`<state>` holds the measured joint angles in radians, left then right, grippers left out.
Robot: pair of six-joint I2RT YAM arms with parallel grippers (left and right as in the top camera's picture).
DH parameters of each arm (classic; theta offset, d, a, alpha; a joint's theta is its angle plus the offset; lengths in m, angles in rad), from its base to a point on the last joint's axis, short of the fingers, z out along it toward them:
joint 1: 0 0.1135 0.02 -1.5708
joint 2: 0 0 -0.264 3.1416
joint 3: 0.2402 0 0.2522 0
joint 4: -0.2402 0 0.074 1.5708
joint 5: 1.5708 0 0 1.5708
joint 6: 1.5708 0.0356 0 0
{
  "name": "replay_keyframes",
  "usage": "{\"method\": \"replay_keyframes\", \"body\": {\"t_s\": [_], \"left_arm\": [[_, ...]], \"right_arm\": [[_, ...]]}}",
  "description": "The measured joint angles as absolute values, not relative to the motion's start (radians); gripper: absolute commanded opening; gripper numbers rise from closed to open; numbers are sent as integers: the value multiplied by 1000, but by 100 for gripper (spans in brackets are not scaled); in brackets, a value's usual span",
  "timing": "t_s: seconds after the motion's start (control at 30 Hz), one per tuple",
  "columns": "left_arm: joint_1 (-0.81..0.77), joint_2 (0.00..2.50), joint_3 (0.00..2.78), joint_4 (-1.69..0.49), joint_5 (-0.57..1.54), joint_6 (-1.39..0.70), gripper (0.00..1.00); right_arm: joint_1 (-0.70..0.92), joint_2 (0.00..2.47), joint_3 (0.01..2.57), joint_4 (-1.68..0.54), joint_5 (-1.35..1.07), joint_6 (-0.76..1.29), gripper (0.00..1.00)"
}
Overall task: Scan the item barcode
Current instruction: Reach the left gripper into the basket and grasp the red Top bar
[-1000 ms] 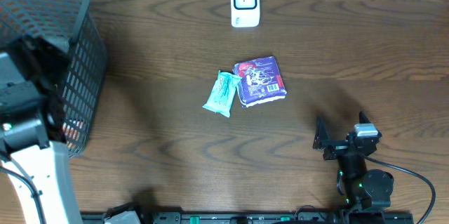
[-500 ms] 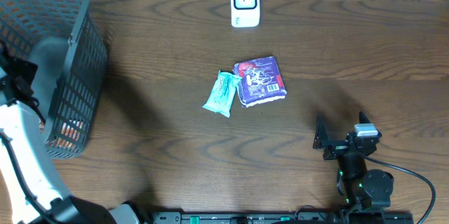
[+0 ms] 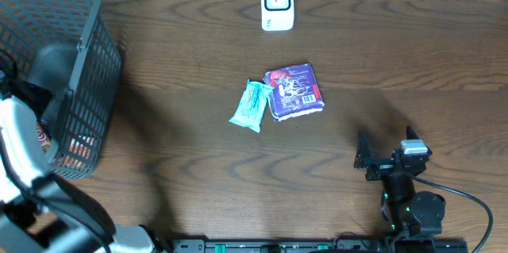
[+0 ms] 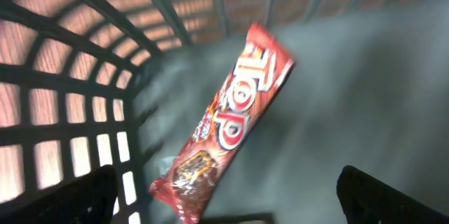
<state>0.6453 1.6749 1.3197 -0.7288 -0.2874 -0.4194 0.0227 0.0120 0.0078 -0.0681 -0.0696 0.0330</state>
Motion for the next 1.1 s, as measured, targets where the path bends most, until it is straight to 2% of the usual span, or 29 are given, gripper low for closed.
{"method": "replay_keyframes", "body": {"t_s": [0.23, 0.53, 0.83, 0.9, 0.93, 1.0, 1.07, 1.1], "left_arm": [[655, 1833, 1320, -731, -287, -339, 100], [719, 1865, 1320, -714, -283, -313, 96], [728, 1933, 1323, -667, -146, -218, 95], [730, 1940, 1327, -660, -133, -204, 86], [730, 1943, 1330, -658, -129, -198, 74], [729, 1954, 1339, -652, -113, -181, 33], [726, 1962, 1346, -649, -108, -168, 11], [725, 1964, 1346, -649, -111, -159, 8]], "right_arm": [[23, 12, 8, -68, -70, 33, 99], [23, 12, 8, -68, -70, 33, 99], [23, 12, 8, -68, -70, 33, 99], [23, 12, 8, -68, -70, 33, 99], [23, 12, 8, -68, -70, 33, 99], [23, 12, 8, -68, -70, 33, 99], [23, 12, 8, -68, -70, 33, 99], [23, 12, 8, -68, -70, 33, 99]]}}
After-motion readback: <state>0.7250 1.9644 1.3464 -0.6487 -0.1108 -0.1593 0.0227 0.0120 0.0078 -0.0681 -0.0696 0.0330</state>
